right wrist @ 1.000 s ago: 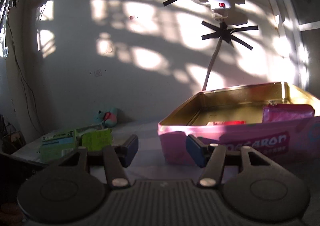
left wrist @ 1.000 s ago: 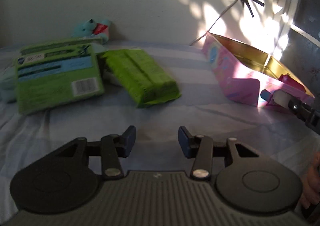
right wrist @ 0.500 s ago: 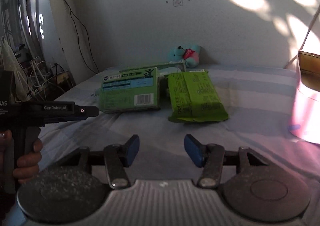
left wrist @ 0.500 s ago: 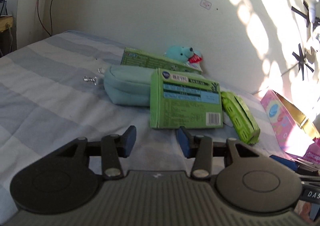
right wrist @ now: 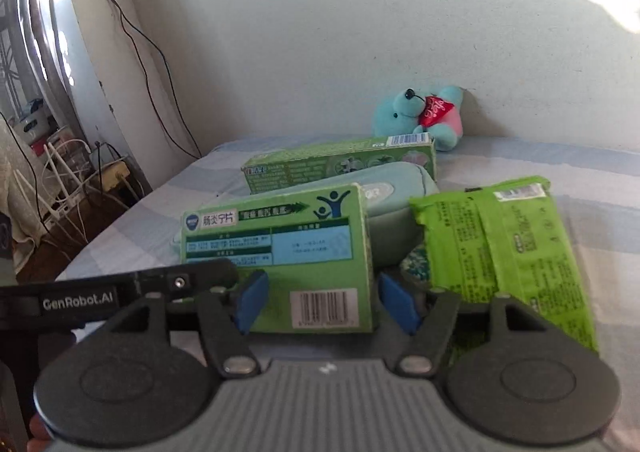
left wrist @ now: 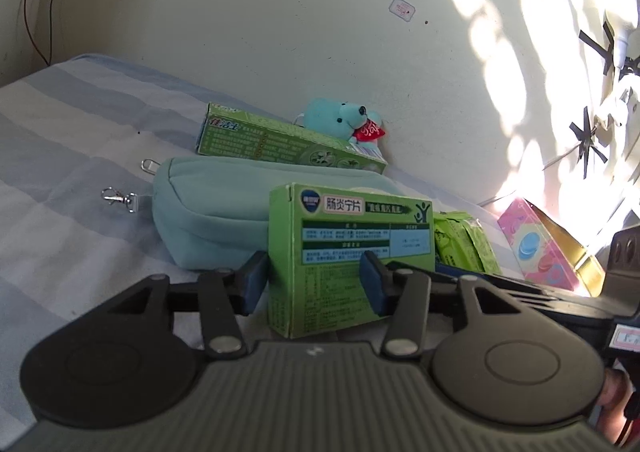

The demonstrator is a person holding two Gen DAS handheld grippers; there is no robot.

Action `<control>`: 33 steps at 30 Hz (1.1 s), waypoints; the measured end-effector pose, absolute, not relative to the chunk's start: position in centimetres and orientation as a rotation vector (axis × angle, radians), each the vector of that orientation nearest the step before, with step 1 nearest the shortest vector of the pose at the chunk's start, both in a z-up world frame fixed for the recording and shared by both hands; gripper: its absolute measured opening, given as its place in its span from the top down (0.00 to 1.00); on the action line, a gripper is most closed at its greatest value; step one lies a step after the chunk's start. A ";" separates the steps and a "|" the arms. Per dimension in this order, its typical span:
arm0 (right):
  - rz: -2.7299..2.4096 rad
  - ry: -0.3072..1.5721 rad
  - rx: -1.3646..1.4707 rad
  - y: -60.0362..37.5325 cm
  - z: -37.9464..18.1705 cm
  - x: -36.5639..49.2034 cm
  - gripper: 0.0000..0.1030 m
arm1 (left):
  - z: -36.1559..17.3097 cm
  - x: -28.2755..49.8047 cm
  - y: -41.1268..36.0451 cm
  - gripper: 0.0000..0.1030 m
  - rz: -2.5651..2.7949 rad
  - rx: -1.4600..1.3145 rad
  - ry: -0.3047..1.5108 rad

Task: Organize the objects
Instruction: 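Grasp the green medicine box with the right gripper, then carry the green medicine box into the pink tin and release it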

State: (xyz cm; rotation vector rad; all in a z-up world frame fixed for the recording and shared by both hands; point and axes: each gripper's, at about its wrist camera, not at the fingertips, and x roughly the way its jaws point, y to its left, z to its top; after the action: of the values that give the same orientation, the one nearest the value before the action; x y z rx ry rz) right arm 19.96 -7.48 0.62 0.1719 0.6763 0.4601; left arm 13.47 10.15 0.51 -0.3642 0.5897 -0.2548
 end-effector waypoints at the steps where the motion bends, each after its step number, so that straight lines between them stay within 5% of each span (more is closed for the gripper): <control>1: 0.455 0.671 0.172 -7.3 0.5 19.9 0.40 | 0.4 13.5 10.3 0.49 -0.263 -0.371 0.587; 8: 0.397 0.599 0.136 -8.3 2.5 13.8 0.46 | 1.5 9.6 9.1 0.50 -0.379 -0.421 0.595; 26: 0.013 0.569 0.320 -23.3 -0.1 -1.9 0.45 | 0.1 4.8 -10.1 0.47 -0.733 -0.088 0.717; 33: -0.078 0.404 0.343 -28.1 1.6 -4.0 0.46 | 4.5 5.5 -15.8 0.47 -0.837 0.015 0.617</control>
State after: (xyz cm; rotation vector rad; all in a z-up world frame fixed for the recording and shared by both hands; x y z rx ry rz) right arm -3.99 -28.12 1.63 0.3435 0.4041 -0.0781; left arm 5.48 -15.84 4.49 0.0151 0.6173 -0.8369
